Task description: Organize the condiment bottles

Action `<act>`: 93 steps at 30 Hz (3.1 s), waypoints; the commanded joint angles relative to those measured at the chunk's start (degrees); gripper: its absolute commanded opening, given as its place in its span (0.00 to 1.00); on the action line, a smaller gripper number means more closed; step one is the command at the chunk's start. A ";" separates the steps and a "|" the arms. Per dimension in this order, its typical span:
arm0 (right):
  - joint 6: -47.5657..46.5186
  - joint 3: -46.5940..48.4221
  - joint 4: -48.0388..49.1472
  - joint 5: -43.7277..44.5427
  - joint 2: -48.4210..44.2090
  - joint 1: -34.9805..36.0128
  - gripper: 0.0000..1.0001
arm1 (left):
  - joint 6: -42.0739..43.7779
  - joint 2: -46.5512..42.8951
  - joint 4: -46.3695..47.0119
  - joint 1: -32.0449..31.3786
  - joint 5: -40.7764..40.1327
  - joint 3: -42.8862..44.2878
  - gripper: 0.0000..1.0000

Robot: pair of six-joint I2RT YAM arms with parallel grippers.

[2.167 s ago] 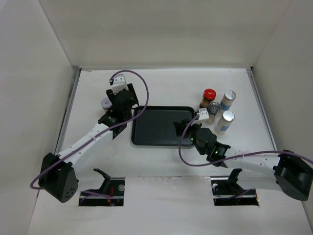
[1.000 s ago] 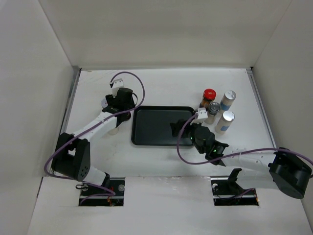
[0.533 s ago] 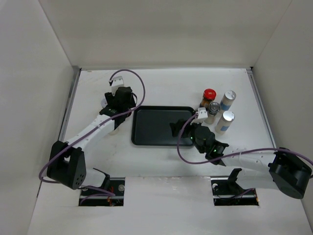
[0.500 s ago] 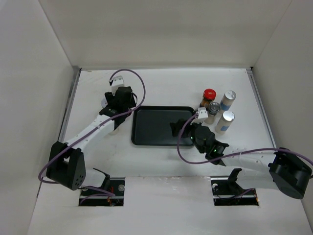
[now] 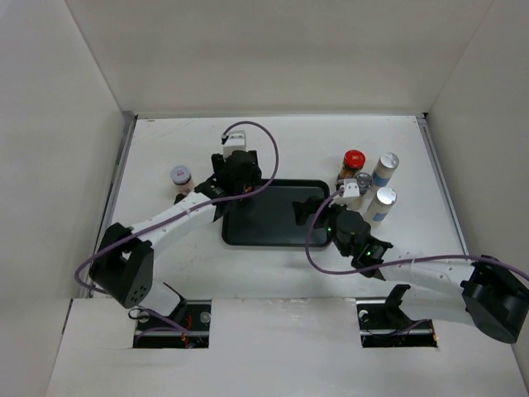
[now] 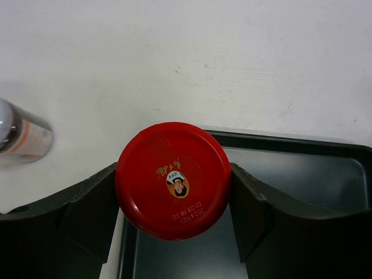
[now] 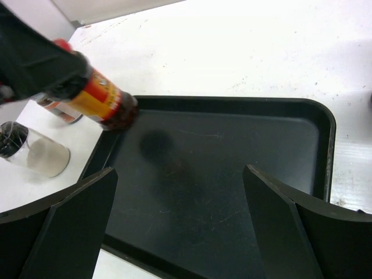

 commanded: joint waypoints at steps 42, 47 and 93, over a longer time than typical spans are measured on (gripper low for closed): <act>1.79 0.25 2.58 -1.05 1.72 -1.05 0.94 | -10.88 -32.80 -15.54 10.76 -8.20 -19.93 0.93; 1.79 -0.01 2.50 -1.05 0.66 -0.87 0.95 | -11.15 -27.71 -9.57 14.19 -6.80 -22.40 0.89; 2.76 -1.68 1.35 2.38 -1.62 -3.59 0.95 | -7.20 -6.45 13.37 -14.02 -6.27 -5.45 0.39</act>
